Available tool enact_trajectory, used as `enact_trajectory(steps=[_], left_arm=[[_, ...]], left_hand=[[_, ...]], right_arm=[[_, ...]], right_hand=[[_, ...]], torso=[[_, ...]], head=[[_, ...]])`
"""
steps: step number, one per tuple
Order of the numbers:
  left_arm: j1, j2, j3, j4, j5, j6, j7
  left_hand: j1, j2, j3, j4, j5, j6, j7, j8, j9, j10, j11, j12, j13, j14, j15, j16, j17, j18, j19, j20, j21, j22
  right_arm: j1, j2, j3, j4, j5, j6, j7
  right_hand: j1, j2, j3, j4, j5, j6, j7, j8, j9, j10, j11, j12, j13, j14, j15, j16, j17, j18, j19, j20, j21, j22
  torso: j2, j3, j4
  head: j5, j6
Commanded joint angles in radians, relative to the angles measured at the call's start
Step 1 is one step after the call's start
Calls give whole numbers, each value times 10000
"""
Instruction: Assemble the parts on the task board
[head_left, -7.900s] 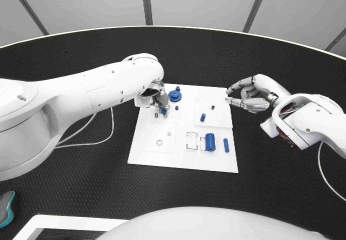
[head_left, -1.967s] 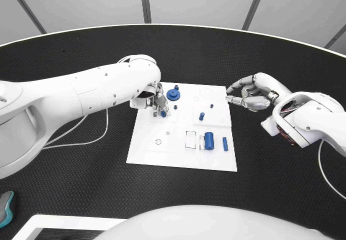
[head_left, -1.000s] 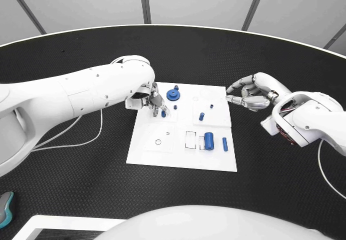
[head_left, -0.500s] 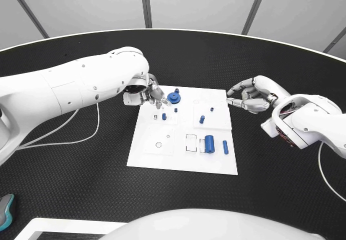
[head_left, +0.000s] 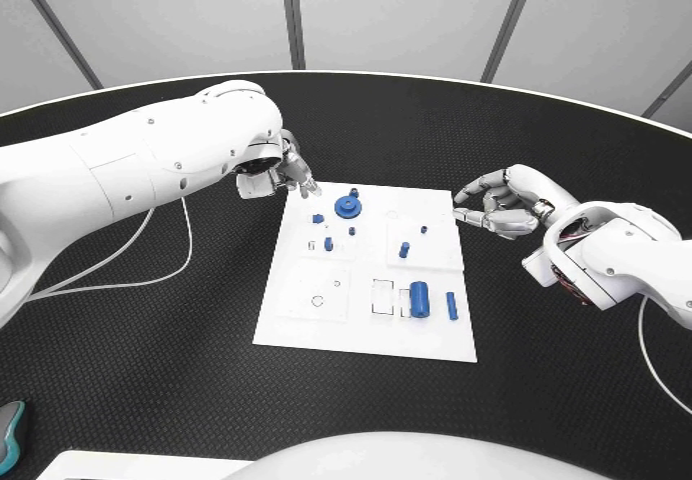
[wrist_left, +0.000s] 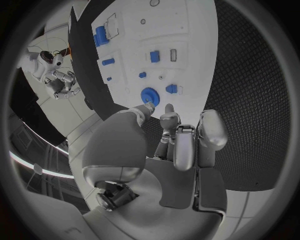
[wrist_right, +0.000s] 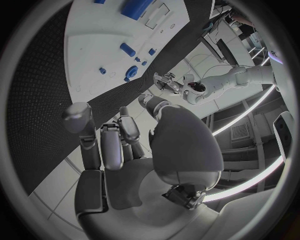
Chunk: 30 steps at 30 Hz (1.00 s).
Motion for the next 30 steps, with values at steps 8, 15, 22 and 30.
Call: enact_trajectory(steps=[8, 15, 22, 30], left_arm=[[31, 494, 33, -872, -110, -17, 146], [-5, 775, 31, -1219, -332, 125, 193], [-89, 1004, 26, -1507, -384, 191, 170], [-254, 1212, 19, -1662, -481, 306, 101]], left_hand=[[15, -172, 215, 89, 39, -43, 81, -221, -248, -28, 120, 12, -25, 820, 118, -26, 1962, 0, -20, 105, -54, -21], [-821, -588, -393, 241, 31, 87, 109, -389, -518, -33, 175, 53, -66, 820, 184, -15, 1975, 2, -17, 183, -57, -10], [-1095, -416, -927, 242, 32, 424, -15, -206, -546, 8, 73, 101, -52, 838, 100, 18, 2027, -8, 33, 127, -21, 63], [-1175, -270, -1379, 242, 32, 708, -162, 130, -449, 116, -56, 193, 48, 878, -11, 80, 2134, -31, 111, 32, 40, 178]], right_arm=[[-2, 20, -2, 13, 0, -3, 4], [-2, 19, -1, 45, 0, -5, -4], [-2, 27, -1, 62, 0, -17, -6], [-1, 39, -1, 83, 0, -28, -9]], right_hand=[[17, -7, -8, 61, 49, -82, 20, 53, -13, -27, -22, -52, -12, 596, -85, -65, 888, 159, 16, -36, -48, -8], [17, -7, -8, 61, 49, -82, 20, 53, -13, -27, -22, -52, -12, 596, -85, -65, 888, 159, 16, -36, -48, -8], [17, -7, -8, 61, 49, -82, 20, 53, -13, -27, -22, -52, -12, 596, -85, -65, 888, 159, 16, -36, -48, -8], [17, -7, -8, 61, 49, -82, 20, 53, -13, -27, -22, -52, -12, 596, -85, -65, 888, 159, 16, -36, -48, -8]], torso=[[46, -11, -21], [41, -13, -22], [32, -17, -4], [36, -18, -9]], head=[[100, 179], [87, 194], [85, 194], [108, 214]])
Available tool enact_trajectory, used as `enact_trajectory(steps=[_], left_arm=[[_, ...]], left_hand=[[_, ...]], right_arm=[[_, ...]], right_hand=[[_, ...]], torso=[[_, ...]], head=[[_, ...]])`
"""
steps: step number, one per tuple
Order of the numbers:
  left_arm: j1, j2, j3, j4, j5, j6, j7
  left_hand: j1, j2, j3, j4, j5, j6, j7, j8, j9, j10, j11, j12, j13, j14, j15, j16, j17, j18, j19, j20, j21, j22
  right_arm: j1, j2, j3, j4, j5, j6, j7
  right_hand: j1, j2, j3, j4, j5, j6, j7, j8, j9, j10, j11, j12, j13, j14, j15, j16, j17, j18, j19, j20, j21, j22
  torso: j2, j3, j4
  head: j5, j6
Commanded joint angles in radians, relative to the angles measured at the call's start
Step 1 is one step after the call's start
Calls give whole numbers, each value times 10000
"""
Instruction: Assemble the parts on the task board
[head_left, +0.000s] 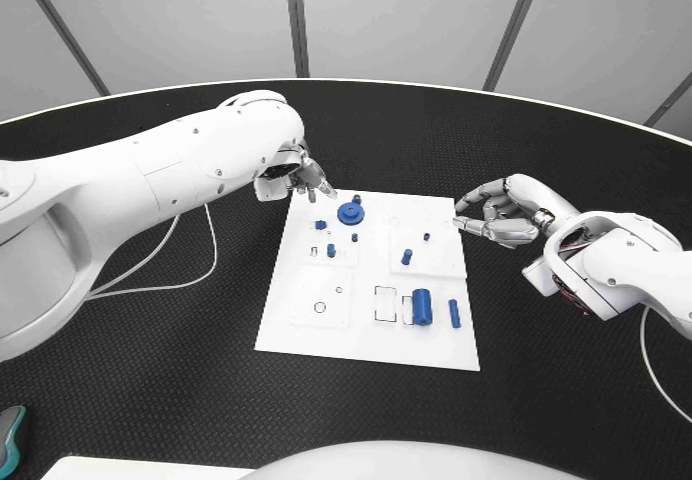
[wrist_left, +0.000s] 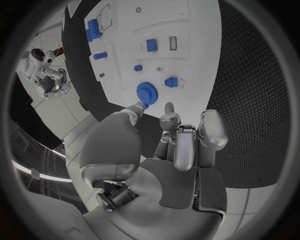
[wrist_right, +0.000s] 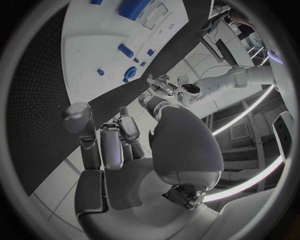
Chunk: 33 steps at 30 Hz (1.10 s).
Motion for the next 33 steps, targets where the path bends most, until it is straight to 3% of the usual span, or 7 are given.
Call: enact_trajectory(steps=[1, 14, 33], left_arm=[[-59, 62, -2, -52, -45, 61, -21], [-376, 288, -20, -324, -236, 412, -144], [-543, 429, -24, -504, -247, 544, -103]], left_hand=[[-67, 79, -110, 11, 33, 60, -23, 95, 28, 19, -63, 49, 28, 892, -80, 70, 2148, -35, 86, -14, 46, 44], [-6, 198, -416, -1, 34, 182, -129, 382, 145, 98, -156, 104, 88, 916, -162, 108, 2214, -57, 154, -88, 103, 146], [142, 318, -505, -4, 36, 215, -171, 506, 197, 148, -194, 138, 134, 934, -195, 138, 2270, -76, 208, -118, 152, 237]], right_arm=[[0, 0, 0, 8, 0, 0, -4], [1, -16, 1, 52, 0, 1, -13], [1, -8, 1, 71, 0, 4, -15]], right_hand=[[17, -7, -8, 61, 49, -82, 20, 53, -15, -27, -22, -52, -12, 596, -85, -65, 882, 160, 16, -36, -49, -10], [17, -7, -8, 61, 49, -82, 20, 53, -15, -27, -22, -52, -12, 596, -85, -65, 882, 160, 16, -36, -49, -10], [17, -7, -8, 61, 49, -82, 20, 53, -15, -27, -22, -52, -12, 596, -85, -65, 882, 160, 16, -36, -49, -10]], torso=[[4, 0, -4], [2, -2, -10], [-5, 8, -17]], head=[[8, 16], [33, 84], [13, 103]])
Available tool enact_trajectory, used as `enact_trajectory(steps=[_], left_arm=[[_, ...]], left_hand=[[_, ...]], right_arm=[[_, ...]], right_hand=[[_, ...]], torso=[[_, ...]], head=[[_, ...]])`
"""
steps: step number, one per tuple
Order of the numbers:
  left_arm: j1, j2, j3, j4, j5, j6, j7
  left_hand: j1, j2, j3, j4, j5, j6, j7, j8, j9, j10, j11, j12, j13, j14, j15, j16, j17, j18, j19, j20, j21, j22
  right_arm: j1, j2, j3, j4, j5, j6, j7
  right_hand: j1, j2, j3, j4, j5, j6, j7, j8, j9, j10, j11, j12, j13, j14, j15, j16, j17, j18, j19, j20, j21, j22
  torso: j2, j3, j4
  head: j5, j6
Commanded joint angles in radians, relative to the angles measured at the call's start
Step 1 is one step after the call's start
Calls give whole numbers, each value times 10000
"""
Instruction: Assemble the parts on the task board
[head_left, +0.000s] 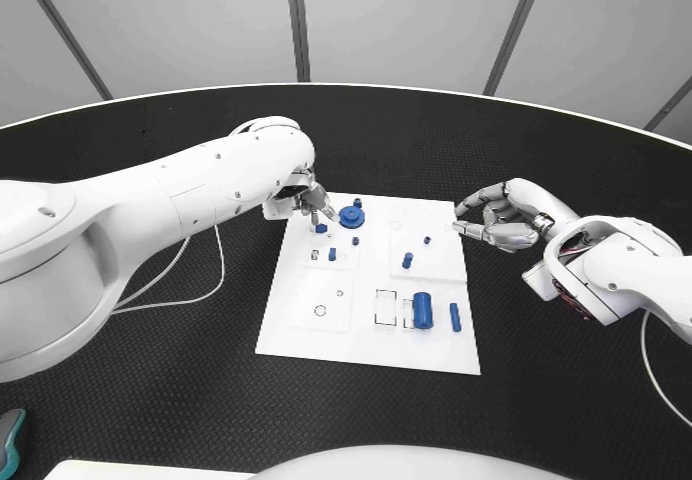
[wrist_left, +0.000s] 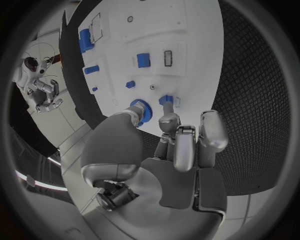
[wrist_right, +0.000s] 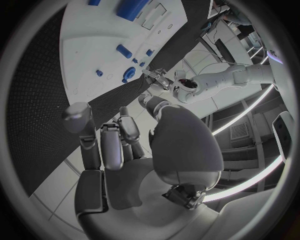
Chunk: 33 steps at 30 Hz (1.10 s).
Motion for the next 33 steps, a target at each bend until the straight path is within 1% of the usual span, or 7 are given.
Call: enact_trajectory(steps=[1, 6, 12, 18, 24, 28, 33], left_arm=[[-23, 19, 0, -30, 0, -3, 7], [-59, 64, -1, -126, 0, 4, 1], [-115, 163, -3, -356, 0, -14, 12], [-146, 275, -4, -532, -1, -13, 12], [-174, 395, -6, -683, -5, 227, -54], [-200, 441, -7, -766, -130, 361, -104], [-228, 485, -8, -905, -303, 451, -143]], left_hand=[[27, 118, -40, -5, 36, 55, -11, 43, 11, 24, -70, 62, -3, 910, -75, 67, 2270, -77, 84, 6, 56, 11], [56, 143, -49, -7, 36, 53, -16, 56, 16, 32, -75, 66, 1, 910, -81, 68, 2270, -78, 87, 1, 58, 15], [65, 151, -53, -7, 36, 52, -18, 60, 18, 37, -77, 70, 8, 912, -82, 72, 2277, -79, 92, 0, 63, 23], [67, 162, -58, -3, 35, 52, -19, 65, 20, 52, -78, 84, 32, 917, -84, 80, 2292, -90, 121, -2, 89, 72], [68, 202, -105, 7, 35, 83, -36, 114, 38, 110, -93, 134, 104, 930, -96, 102, 2334, -108, 173, -13, 138, 158], [64, 216, -139, 8, 34, 104, -48, 144, 49, 128, -103, 143, 112, 939, -104, 117, 2361, -110, 183, -19, 147, 172], [39, 230, -204, 13, 33, 132, -65, 190, 66, 144, -117, 149, 116, 940, -116, 119, 2364, -116, 200, -29, 164, 200]], right_arm=[[0, -2, 0, 3, 0, -1, -2], [0, -6, 0, 12, 0, -1, -6], [0, -13, 0, 25, 0, -3, -10], [0, -14, 0, 32, 0, 1, -13], [1, -17, 0, 41, 0, 4, -18], [1, -21, 0, 44, 0, 4, -21], [1, -23, 0, 42, 0, 6, -24]], right_hand=[[17, -7, -8, 61, 49, -82, 20, 53, -17, -27, -22, -52, -12, 596, -85, -65, 884, 160, 16, -36, -49, -11], [17, -7, -8, 61, 49, -82, 20, 53, -17, -27, -22, -52, -12, 596, -85, -65, 884, 160, 16, -36, -49, -11], [17, -7, -8, 61, 49, -82, 20, 53, -17, -27, -22, -52, -12, 596, -85, -65, 884, 160, 16, -36, -49, -11], [17, -7, -8, 61, 49, -82, 20, 53, -17, -27, -22, -52, -12, 596, -85, -65, 884, 160, 16, -36, -49, -11], [17, -7, -8, 61, 49, -82, 20, 53, -17, -27, -22, -52, -12, 596, -85, -65, 884, 160, 16, -36, -49, -11], [17, -7, -8, 61, 49, -82, 20, 53, -17, -27, -22, -52, -12, 596, -85, -65, 884, 160, 16, -36, -49, -11], [17, -7, -8, 61, 49, -82, 20, 53, -17, -27, -22, -52, -12, 596, -85, -65, 884, 160, 16, -36, -49, -11]], torso=[[5, 4, -10], [4, 4, 7], [5, 3, 5], [7, 7, -15], [9, 12, -14], [1, 9, 2], [1, 12, -7]], head=[[-21, 3], [-48, 5], [-59, 22], [-72, 15], [-96, -9], [-113, -22], [-130, -39]])
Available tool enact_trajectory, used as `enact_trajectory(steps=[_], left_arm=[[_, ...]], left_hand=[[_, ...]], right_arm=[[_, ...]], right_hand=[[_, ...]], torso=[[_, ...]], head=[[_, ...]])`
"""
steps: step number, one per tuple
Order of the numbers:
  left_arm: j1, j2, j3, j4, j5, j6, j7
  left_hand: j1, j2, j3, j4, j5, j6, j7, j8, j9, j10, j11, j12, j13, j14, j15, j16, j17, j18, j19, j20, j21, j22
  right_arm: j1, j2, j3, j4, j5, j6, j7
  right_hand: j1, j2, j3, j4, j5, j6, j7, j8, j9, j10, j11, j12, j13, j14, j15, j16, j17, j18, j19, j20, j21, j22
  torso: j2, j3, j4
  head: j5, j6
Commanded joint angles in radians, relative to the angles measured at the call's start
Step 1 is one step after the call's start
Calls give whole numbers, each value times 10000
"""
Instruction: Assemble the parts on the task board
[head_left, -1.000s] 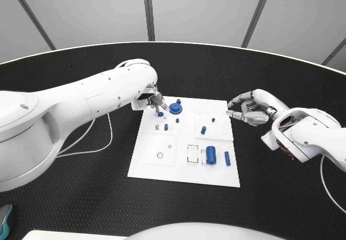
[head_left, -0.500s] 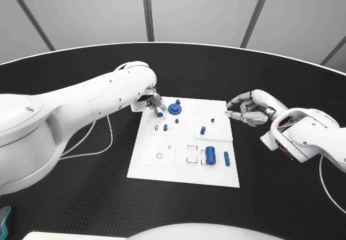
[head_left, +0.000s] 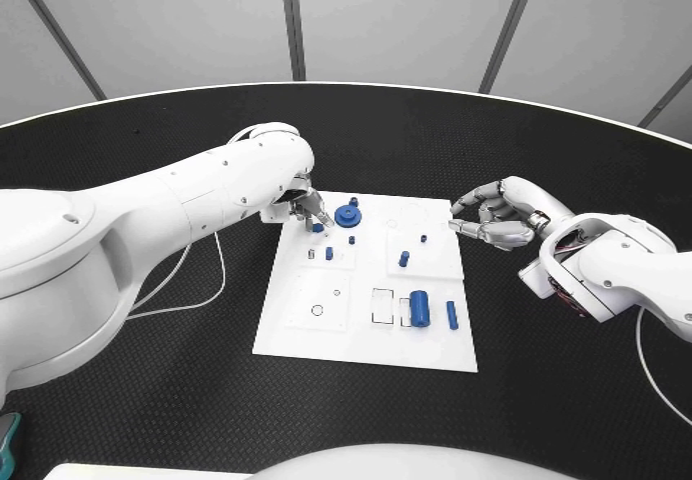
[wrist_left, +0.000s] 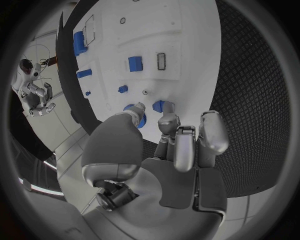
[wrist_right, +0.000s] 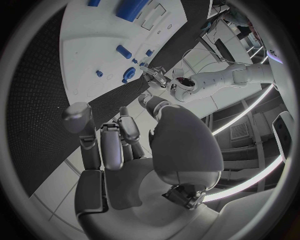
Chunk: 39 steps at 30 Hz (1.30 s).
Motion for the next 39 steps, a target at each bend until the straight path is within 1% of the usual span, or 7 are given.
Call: enact_trajectory(steps=[1, 7, 11, 15, 23, 28, 39], left_arm=[[-12, 24, 0, -80, -59, 22, -140], [-30, 92, -1, -222, -115, 14, -129], [-38, 140, -1, -276, -147, -19, -119], [-53, 199, -1, -356, -190, -46, -113], [-162, 315, -2, -545, -406, -47, -108], [-240, 385, -4, -619, -488, -1, -125], [-279, 475, -5, -677, -601, -3, -164]], left_hand=[[-11, 119, -69, 9, 33, 74, -2, 61, 18, 65, -35, 40, 23, 980, -87, 48, 2376, -118, 85, 22, 68, 29], [-17, 140, -106, 8, 34, 92, -15, 97, 32, 88, -46, 58, 50, 982, -97, 52, 2383, -126, 106, 15, 89, 65], [-15, 153, -121, 7, 34, 101, -23, 114, 39, 95, -52, 63, 55, 984, -101, 55, 2388, -128, 114, 11, 97, 79], [-15, 153, -121, 7, 34, 101, -23, 114, 39, 95, -52, 63, 55, 984, -101, 55, 2388, -128, 114, 11, 97, 79], [-14, 198, -173, 7, 33, 129, -45, 180, 66, 116, -71, 75, 68, 984, -118, 56, 2390, -134, 131, -3, 114, 107], [-42, 265, -356, 9, 34, 202, -113, 399, 163, 186, -134, 125, 129, 997, -168, 78, 2432, -152, 185, -42, 169, 202], [-141, 286, -596, 16, 32, 208, -169, 598, 248, 253, -182, 177, 194, 1005, -215, 91, 2456, -174, 246, -84, 231, 311]], right_arm=[[0, 1, 0, -4, 0, 1, 0], [0, 11, 0, -12, 0, 6, 2], [0, 16, 0, -13, 0, 12, 1], [0, 17, 0, -13, 0, 19, -1], [1, 13, 1, -6, 0, 24, -3], [1, 9, 1, -3, 0, 29, -5], [1, 28, 1, -16, 0, 32, -3]], right_hand=[[17, -7, -8, 61, 49, -82, 20, 53, -17, -27, -22, -51, -13, 596, -85, -65, 887, 160, 16, -36, -49, -12], [17, -7, -8, 61, 49, -82, 20, 53, -17, -27, -22, -51, -13, 596, -85, -65, 887, 160, 16, -36, -49, -12], [17, -7, -8, 61, 49, -82, 20, 53, -17, -27, -22, -51, -13, 596, -85, -65, 887, 160, 16, -36, -49, -12], [17, -7, -8, 61, 49, -82, 20, 53, -17, -27, -22, -51, -13, 596, -85, -65, 887, 160, 16, -36, -49, -12], [38, -3, 0, 68, 59, -98, 22, 90, -32, -12, -20, -34, -1, 601, -86, -67, 896, 155, 41, -39, -52, 5], [38, -3, 0, 68, 59, -98, 22, 90, -32, -12, -20, -34, -1, 601, -86, -67, 896, 155, 41, -39, -52, 5], [38, -3, 0, 68, 59, -98, 22, 90, -32, -12, -20, -34, -1, 601, -86, -67, 896, 155, 41, -39, -52, 5]], torso=[[-5, -2, -1], [3, 0, -6], [2, -9, 6], [4, -3, 6], [-9, 3, 3], [4, -1, -1], [0, 2, 24]], head=[[-17, -10], [-31, -23], [-40, -39], [-39, -50], [-76, -96], [-106, -121], [-130, -150]])
